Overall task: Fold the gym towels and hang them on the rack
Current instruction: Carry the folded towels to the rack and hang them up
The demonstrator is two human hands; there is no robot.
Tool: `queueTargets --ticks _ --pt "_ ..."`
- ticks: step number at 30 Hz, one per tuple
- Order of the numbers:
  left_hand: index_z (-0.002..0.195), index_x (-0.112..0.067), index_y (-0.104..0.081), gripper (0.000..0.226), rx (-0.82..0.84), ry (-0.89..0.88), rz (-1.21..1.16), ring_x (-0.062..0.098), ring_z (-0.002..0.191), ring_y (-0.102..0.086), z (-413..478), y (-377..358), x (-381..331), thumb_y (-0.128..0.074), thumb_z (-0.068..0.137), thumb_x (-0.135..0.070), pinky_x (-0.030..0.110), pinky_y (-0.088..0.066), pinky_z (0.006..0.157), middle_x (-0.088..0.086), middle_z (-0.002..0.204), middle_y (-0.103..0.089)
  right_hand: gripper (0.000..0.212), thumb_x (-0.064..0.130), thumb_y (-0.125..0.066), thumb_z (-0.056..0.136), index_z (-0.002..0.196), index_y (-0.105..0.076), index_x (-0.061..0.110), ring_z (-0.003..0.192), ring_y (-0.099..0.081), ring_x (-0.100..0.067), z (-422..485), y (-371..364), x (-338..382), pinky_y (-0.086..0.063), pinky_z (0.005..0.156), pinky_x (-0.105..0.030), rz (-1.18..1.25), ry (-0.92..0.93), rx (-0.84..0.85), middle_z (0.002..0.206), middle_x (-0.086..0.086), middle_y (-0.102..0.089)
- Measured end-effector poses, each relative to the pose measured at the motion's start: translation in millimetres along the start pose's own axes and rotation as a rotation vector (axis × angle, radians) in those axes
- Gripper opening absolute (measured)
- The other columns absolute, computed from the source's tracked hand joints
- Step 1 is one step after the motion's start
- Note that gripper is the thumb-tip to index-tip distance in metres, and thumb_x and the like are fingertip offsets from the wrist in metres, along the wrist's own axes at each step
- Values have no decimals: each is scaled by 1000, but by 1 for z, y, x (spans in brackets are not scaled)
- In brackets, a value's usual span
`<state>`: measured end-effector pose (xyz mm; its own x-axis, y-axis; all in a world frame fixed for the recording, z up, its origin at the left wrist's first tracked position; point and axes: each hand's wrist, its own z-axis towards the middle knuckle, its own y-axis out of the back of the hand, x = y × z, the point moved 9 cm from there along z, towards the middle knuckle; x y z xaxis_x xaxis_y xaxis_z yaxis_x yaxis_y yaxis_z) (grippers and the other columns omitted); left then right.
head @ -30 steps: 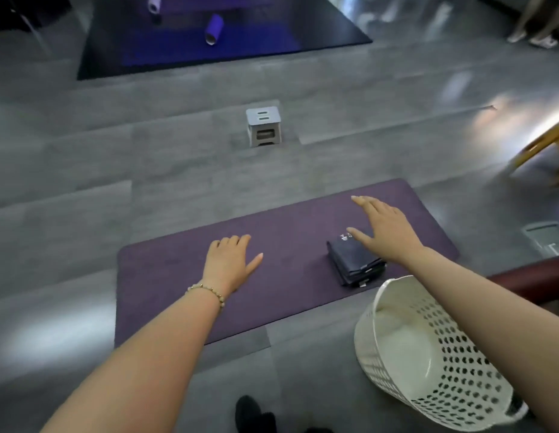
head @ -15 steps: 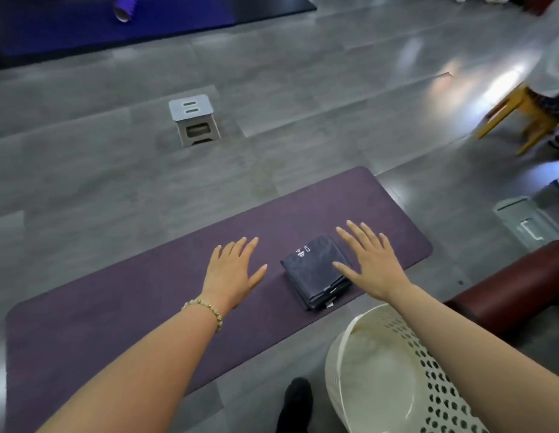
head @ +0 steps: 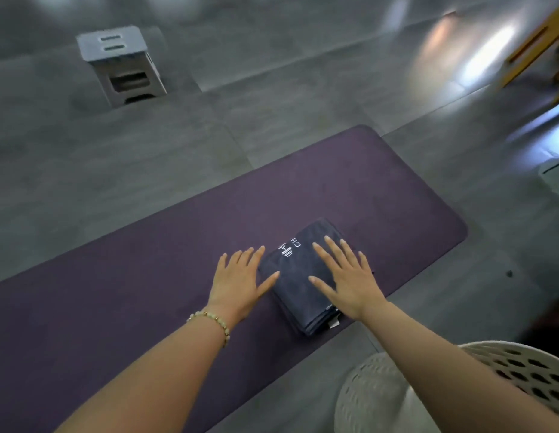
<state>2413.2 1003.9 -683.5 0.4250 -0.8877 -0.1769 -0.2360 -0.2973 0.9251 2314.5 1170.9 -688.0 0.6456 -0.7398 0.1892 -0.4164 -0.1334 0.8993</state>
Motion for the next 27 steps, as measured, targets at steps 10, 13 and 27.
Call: queueTargets --ticks 10,13,27 --pt "149 -17 -26 79 142 118 -424 20 137 -34 79 -151 31 -33 89 -68 37 -28 113 1 151 -35 87 76 8 69 149 12 40 144 25 -16 71 -138 -55 12 117 -46 60 -100 147 154 13 27" --pt "131 -14 -48 66 26 245 -764 20 119 -48 90 -166 40 -57 83 -57 32 -39 102 3 126 -51 89 76 17 66 148 11 41 140 32 -13 76 -152 -59 21 113 -47 49 -100 111 147 16 33" --pt "110 -17 -57 22 -217 369 -1636 -7 79 -64 73 -83 -23 -56 94 -31 9 -50 65 -11 97 -67 60 58 -26 95 150 -21 34 146 -13 -7 49 -79 -50 -14 120 -41 534 -112 -13 159 14 -15"
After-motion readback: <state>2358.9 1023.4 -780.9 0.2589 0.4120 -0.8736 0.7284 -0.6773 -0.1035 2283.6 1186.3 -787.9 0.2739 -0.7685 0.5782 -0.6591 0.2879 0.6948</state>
